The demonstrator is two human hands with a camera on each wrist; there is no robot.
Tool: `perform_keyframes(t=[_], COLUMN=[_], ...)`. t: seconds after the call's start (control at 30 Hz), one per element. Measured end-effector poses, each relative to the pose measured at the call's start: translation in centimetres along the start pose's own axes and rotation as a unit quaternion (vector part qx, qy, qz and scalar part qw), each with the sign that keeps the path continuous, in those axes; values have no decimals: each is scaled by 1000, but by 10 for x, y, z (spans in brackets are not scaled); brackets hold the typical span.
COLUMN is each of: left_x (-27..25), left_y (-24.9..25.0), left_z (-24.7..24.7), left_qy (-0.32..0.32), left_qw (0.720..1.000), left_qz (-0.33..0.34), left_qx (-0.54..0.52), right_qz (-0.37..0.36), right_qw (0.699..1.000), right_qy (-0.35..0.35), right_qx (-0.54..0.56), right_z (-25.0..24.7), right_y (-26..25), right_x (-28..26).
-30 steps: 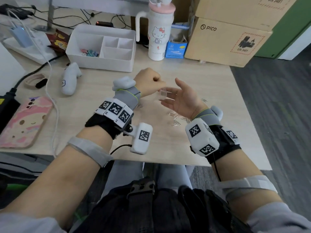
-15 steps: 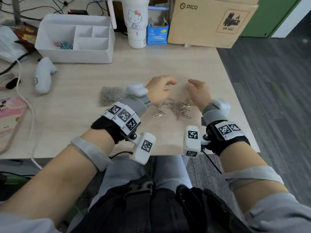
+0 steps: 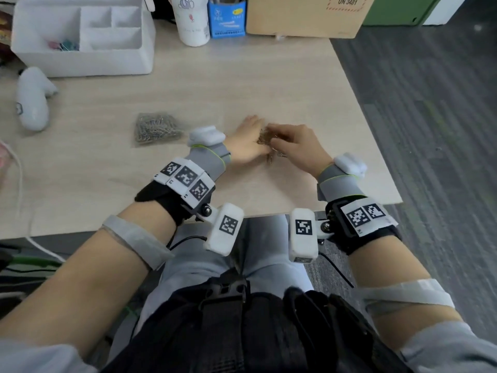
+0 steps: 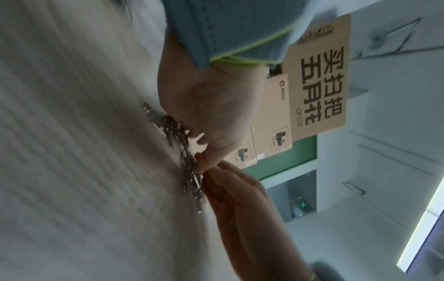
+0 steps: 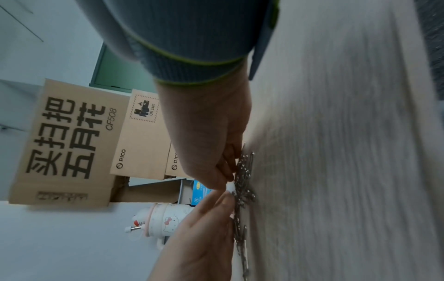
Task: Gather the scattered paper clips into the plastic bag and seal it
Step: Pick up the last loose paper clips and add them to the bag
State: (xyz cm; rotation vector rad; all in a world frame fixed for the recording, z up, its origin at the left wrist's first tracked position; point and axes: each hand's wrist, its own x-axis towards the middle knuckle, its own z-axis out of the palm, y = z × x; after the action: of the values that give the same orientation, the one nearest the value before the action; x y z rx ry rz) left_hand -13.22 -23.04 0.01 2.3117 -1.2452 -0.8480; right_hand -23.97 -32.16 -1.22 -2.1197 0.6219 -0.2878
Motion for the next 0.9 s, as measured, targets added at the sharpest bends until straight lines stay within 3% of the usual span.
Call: perform_keyframes(t=[0.1, 0.23, 0.4, 0.67, 0.9], left_x=[-11, -15, -11, 5, 7], left_y=[-8, -20, -22, -8, -4], left_z=[-17, -30, -25, -15, -15], left_qy=[15, 54, 82, 90, 51], left_qw=[999, 989, 994, 995, 989], left_qz=[28, 1, 1, 31, 62], left_qx=[3, 139, 69, -2, 122], right_qz=[26, 75, 72, 71, 123], right_qw=[998, 989, 987, 992, 972], right_qy=[57, 86, 74, 85, 145], right_qx=[7, -94, -125, -64, 135], right_z=[-8, -18, -16, -1, -13], right_y=[3, 9, 6, 2, 12], right_x=[-5, -12, -12, 4, 2])
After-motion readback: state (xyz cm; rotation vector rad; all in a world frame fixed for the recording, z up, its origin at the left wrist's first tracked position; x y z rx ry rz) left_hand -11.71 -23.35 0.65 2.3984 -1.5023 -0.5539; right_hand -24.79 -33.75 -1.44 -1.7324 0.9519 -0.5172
